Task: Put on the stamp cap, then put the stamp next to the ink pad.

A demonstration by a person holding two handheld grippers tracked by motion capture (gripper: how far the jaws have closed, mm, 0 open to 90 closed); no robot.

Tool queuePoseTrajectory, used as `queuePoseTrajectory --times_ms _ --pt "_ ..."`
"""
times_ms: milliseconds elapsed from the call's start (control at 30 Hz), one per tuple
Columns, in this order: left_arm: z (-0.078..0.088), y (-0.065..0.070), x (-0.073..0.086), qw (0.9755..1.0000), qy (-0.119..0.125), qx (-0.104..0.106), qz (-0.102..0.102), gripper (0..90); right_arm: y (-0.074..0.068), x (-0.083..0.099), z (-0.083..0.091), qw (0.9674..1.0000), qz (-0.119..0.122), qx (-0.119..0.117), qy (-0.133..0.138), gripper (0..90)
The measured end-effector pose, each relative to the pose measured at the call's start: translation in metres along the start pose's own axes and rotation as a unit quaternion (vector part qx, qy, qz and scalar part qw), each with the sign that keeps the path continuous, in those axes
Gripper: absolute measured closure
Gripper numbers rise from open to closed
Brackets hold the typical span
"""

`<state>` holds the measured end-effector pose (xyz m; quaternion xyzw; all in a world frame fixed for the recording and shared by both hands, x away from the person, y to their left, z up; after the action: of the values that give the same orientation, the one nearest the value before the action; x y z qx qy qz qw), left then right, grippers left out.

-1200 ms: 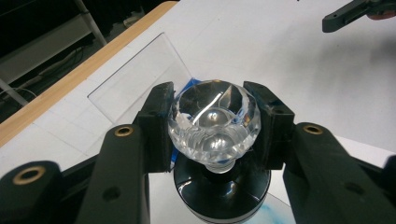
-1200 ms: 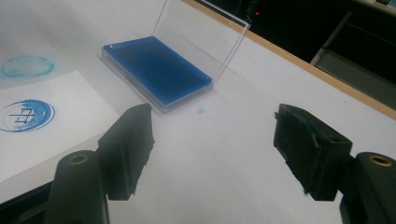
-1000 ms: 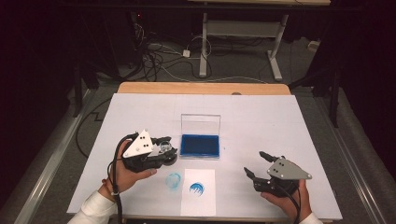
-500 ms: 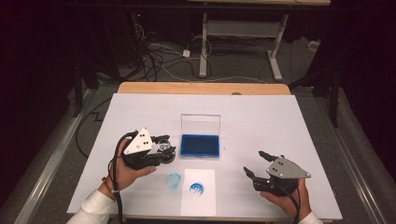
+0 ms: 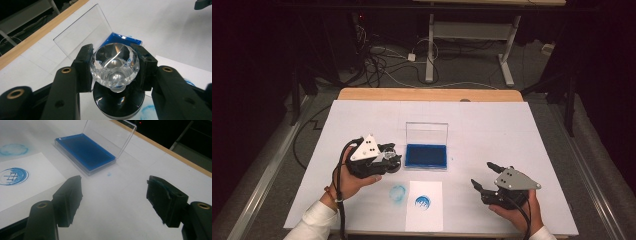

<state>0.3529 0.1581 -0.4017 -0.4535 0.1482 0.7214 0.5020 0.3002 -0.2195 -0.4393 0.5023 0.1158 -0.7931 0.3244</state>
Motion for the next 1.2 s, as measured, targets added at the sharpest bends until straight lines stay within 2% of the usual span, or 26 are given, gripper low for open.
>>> queuePoseTrajectory --times_ms 233,500,600,800,1033,1200 --pt "-0.009 -0.01 -0.004 1.0 -0.007 -0.003 0.005 54.4 0.006 -0.001 0.004 0.9998 -0.015 0.001 0.01 29.2" --pt "-0.028 -0.021 -0.001 0.9993 -0.035 -0.01 0.006 54.4 0.004 -0.001 0.001 0.9999 -0.006 -0.007 0.006 29.2" --pt "-0.033 -0.027 0.002 0.999 -0.039 -0.01 0.019 54.4 0.003 0.0 0.001 0.9999 -0.006 -0.008 0.004 29.2" --pt "-0.044 -0.036 0.006 0.9983 -0.048 -0.015 0.028 54.4 0.001 -0.001 0.0 0.9999 -0.002 -0.014 0.004 29.3" --pt "-0.058 -0.049 0.013 0.9963 -0.069 -0.026 0.044 54.4 0.0 0.0 -0.002 0.9999 -0.004 -0.013 0.007 29.7" --pt "-0.068 -0.05 0.018 0.995 -0.083 -0.025 0.049 54.4 0.0 0.001 -0.002 0.9999 -0.004 -0.015 0.004 29.7"
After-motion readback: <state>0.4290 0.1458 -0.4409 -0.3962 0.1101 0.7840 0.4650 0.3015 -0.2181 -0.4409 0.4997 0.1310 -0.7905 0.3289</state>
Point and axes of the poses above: each handheld gripper's, and its own axes: z roughly backward along the jaws, x roughly out of its underside, y roughly to its right, the point moved 2 cm from there along -z, roughly forward along the jaws, and after that the axes turned 7 degrees about -z, right-handed, at the moved point
